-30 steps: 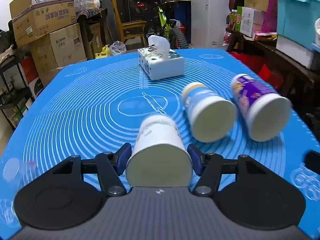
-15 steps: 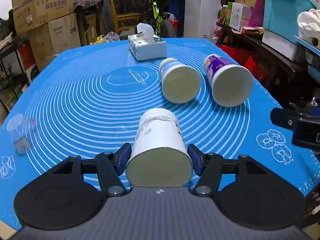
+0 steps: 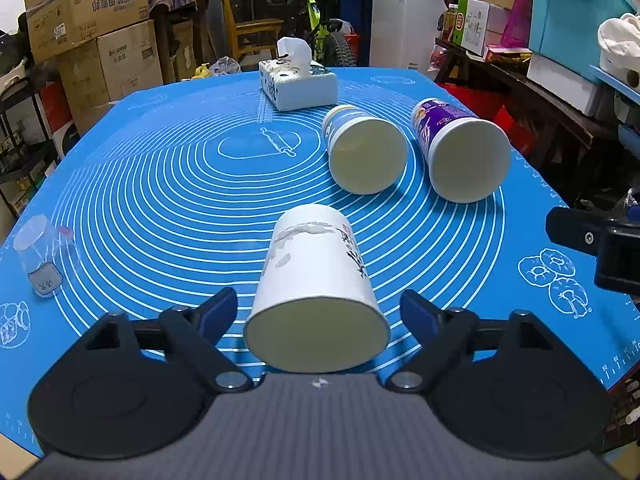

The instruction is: Flip cup upside down

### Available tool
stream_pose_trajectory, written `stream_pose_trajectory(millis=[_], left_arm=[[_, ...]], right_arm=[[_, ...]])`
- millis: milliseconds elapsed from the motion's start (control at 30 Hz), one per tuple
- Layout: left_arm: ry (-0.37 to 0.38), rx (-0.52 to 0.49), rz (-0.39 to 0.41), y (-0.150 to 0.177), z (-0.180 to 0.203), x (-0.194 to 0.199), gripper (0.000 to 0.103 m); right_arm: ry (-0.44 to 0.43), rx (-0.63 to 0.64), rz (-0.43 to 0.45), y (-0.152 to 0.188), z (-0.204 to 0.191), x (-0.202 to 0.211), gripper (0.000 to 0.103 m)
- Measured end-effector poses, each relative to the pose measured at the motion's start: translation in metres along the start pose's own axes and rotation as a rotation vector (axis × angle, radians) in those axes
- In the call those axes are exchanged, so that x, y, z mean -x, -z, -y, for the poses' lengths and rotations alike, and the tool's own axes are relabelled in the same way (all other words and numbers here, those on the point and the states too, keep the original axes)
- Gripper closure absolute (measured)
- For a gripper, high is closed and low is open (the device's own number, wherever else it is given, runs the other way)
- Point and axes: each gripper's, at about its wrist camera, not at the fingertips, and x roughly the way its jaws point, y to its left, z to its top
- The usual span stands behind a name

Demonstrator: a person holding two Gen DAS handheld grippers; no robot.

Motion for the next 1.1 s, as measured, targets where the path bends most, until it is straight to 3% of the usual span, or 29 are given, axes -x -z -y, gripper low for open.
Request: stream_pose_trajectory(millis=[367,700,933,1100], left_arm=[[-0.012,0.0,0.023,-0.003,-0.002,0.007,0.01],[0.028,0.052,0.076,-0.018,-0.032,0.048,0.007],[-0.079,0.074,0.089,-0.028,-0.07,0.049,0.007],[-0.141,0.085,0.054,-0.029,-0.094,0.028,0.007]], right_arm=[[-0.003,0.008,0.001,-0.002,-0.003,0.004,0.003],[-0.094,0.053,-0.014,-0.029,-0.026,0.014,0.003],[-0.184,0.125,-0.065,-0.056,-0.061,0.005,0.003],[-0.273,0.141,-0.192,-0.064,-0.099,-0.021,0.009]])
